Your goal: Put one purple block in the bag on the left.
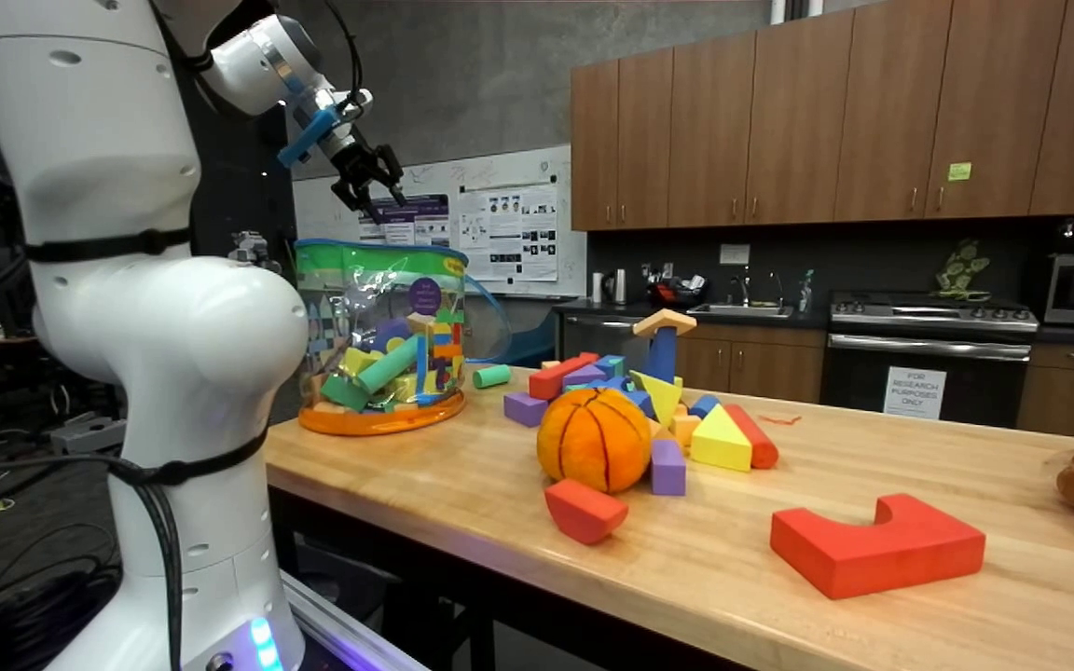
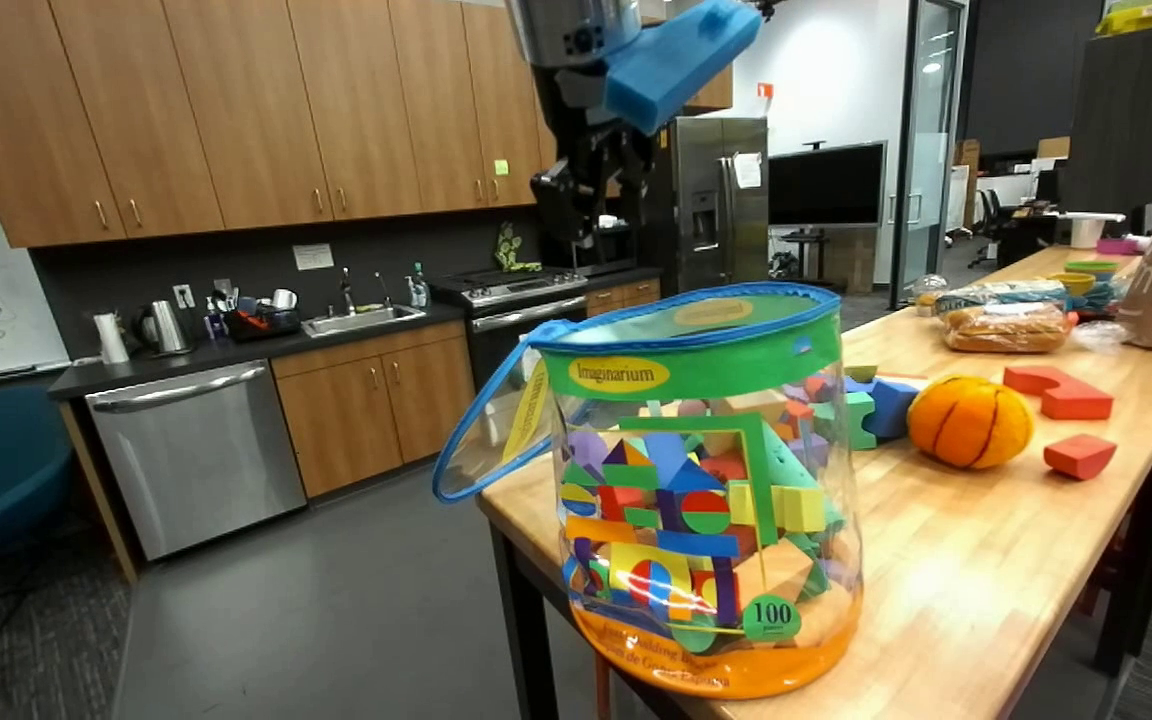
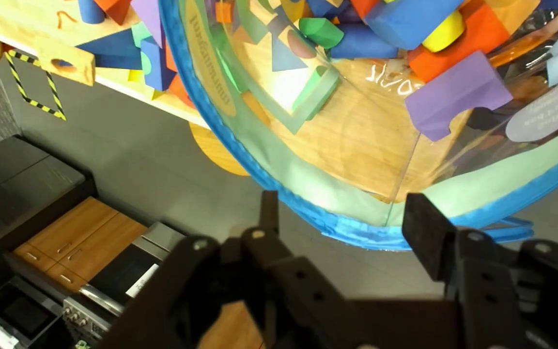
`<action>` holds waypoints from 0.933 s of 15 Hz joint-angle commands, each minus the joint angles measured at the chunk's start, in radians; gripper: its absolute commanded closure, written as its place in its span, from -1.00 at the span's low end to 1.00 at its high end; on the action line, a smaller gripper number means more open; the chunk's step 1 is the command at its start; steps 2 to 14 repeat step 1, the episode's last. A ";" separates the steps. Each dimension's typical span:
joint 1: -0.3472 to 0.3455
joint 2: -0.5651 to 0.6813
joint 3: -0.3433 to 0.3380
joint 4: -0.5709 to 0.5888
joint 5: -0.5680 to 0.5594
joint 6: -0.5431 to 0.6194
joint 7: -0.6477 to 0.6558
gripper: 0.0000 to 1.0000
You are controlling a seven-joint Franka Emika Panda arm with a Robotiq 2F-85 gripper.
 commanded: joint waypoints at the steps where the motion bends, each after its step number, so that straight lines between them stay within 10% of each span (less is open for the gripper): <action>1: 0.048 0.009 -0.041 0.006 -0.011 -0.008 0.007 -0.35; 14: 0.048 0.009 -0.041 0.006 -0.011 -0.008 0.007 -0.35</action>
